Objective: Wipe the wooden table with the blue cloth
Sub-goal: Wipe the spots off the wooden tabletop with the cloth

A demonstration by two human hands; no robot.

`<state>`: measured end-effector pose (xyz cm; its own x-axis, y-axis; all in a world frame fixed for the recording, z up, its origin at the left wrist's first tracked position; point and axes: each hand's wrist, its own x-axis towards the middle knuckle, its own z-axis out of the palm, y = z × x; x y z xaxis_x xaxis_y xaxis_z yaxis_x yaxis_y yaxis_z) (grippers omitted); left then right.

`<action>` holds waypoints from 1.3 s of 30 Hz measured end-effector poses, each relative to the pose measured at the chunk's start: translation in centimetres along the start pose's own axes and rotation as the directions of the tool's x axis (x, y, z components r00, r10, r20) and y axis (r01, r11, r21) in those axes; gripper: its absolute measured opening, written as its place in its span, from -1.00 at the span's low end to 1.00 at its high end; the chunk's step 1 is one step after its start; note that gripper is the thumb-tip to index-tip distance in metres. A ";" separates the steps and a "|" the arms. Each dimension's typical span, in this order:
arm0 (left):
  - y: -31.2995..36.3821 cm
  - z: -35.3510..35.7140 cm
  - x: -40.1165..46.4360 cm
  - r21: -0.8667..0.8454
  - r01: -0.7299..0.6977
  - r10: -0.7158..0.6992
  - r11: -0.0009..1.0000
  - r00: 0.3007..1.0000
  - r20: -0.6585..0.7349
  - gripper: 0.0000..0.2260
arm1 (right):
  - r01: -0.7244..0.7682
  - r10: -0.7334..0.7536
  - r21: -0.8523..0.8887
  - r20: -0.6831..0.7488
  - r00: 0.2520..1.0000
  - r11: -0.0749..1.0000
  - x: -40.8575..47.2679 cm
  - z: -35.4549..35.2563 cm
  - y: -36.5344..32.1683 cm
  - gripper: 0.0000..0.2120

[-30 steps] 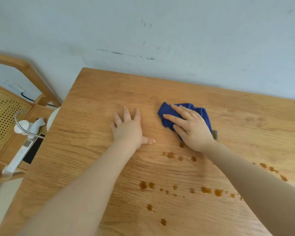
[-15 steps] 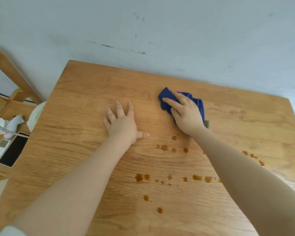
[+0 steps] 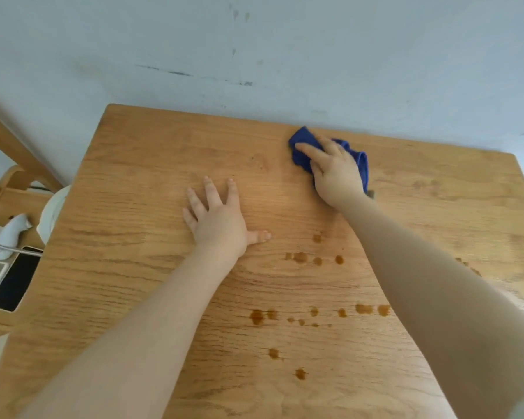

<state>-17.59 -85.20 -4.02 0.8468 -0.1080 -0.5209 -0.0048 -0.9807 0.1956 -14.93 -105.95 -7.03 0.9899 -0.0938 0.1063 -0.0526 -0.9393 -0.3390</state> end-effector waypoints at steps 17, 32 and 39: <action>0.2 -0.1 -1.6 0.100 -0.026 0.033 0.995 0.997 -0.069 -0.07 | 0.052 -0.055 0.074 0.032 0.998 0.996 0.7 -1.1 3.5 -0.63; 8.9 0.5 -3.1 0.026 -0.376 0.376 0.926 0.921 -0.102 -0.39 | 0.169 -0.170 0.083 0.001 0.985 0.982 0.9 -2.6 8.5 -0.62; 13.4 0.4 -3.1 0.210 -0.244 0.257 0.947 0.966 -0.037 -0.21 | 0.206 -0.216 0.154 0.053 0.975 0.966 -6.8 -4.3 9.0 -0.56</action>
<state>-20.49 -98.12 -0.14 0.8362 -0.3504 -0.4219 -0.3229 -0.9364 0.1377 -22.71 -115.17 -6.78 0.9834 0.1295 0.1271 0.1735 -0.8763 -0.4495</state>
